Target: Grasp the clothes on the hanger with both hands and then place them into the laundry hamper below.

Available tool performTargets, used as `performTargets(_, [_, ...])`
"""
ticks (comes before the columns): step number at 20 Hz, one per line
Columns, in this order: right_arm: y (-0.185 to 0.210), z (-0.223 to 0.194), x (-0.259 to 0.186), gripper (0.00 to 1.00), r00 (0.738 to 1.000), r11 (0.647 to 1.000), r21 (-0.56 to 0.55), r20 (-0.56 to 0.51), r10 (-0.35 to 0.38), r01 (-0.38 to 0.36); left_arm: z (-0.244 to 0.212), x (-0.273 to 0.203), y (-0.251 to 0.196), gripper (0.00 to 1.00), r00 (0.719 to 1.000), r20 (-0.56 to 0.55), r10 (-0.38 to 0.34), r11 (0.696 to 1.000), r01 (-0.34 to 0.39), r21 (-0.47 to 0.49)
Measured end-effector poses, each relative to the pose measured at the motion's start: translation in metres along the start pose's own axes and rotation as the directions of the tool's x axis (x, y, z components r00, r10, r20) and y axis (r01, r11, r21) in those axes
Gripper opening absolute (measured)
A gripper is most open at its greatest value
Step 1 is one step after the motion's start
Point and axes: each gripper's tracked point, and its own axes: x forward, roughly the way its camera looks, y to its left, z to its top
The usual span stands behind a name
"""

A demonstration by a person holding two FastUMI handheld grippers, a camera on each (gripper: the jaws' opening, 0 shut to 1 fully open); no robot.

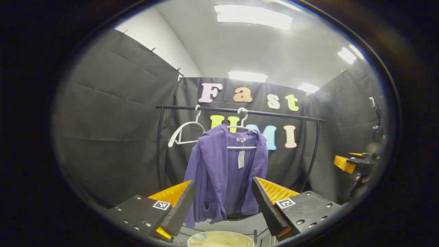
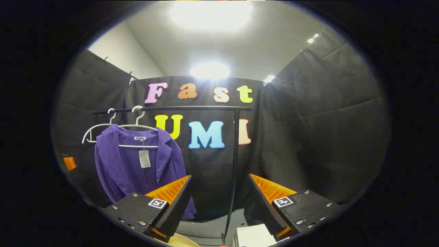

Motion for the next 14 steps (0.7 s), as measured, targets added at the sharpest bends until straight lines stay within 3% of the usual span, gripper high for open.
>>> performTargets(5, [0.010,-0.002,-0.009,0.97,1.000,1.000,-0.009,-0.009,0.000,0.000,-0.005,-0.006,0.003,1.00,1.000,-0.001,-0.014,1.000,0.014,0.007])
performTargets(8, [0.011,0.001,-0.013,0.97,1.000,1.000,-0.015,-0.005,-0.010,0.010,-0.009,-0.002,0.005,0.87,1.000,-0.011,-0.027,1.000,0.027,-0.009])
performTargets(9, [0.012,0.000,-0.014,0.96,1.000,1.000,-0.021,-0.006,-0.013,0.013,-0.008,-0.001,0.005,1.00,0.999,-0.009,-0.031,0.999,0.031,-0.010])
performTargets(14, [0.014,-0.003,-0.016,0.97,1.000,0.999,-0.032,-0.022,-0.020,0.019,-0.013,0.004,0.007,1.00,0.999,-0.010,-0.040,0.999,0.040,-0.026])
